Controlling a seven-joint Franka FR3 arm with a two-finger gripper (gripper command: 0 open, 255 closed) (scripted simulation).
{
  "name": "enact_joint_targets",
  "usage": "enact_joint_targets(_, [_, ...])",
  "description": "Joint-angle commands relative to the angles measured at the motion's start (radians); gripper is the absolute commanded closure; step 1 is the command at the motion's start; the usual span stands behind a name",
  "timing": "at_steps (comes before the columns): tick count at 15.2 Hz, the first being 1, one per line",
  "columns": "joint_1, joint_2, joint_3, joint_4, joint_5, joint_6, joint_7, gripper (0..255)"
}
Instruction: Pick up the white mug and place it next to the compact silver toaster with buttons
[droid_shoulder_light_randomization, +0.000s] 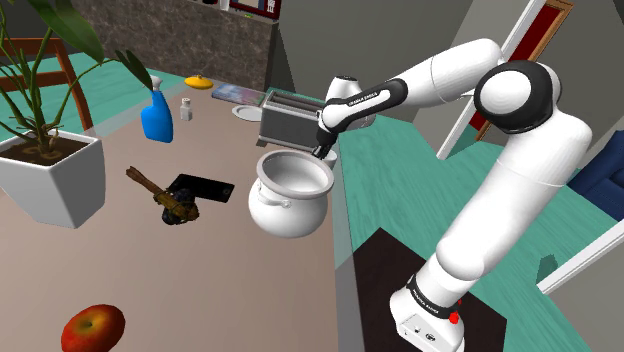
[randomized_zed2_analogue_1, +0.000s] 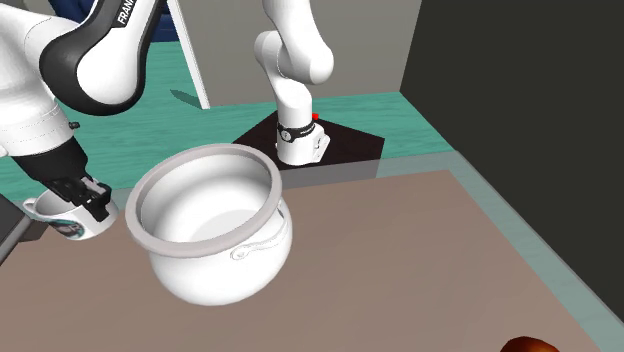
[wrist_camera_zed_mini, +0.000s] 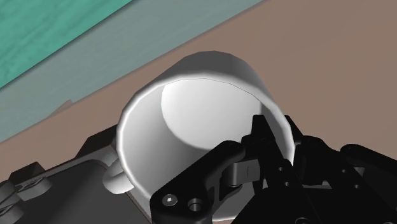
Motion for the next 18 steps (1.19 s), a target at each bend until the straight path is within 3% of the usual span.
enact_joint_targets(1, [0.000,0.000,0.000,0.000,0.000,0.000,0.000,255])
enact_joint_targets(2, [0.000,0.000,0.000,0.000,0.000,0.000,0.000,0])
enact_joint_targets(7, [0.000,0.000,0.000,0.000,0.000,0.000,0.000,0])
enact_joint_targets(11, [0.001,-0.076,0.002,0.045,0.006,-0.120,-0.004,0])
enact_joint_targets(18, [0.001,-0.076,0.002,0.045,0.006,-0.120,-0.004,0])
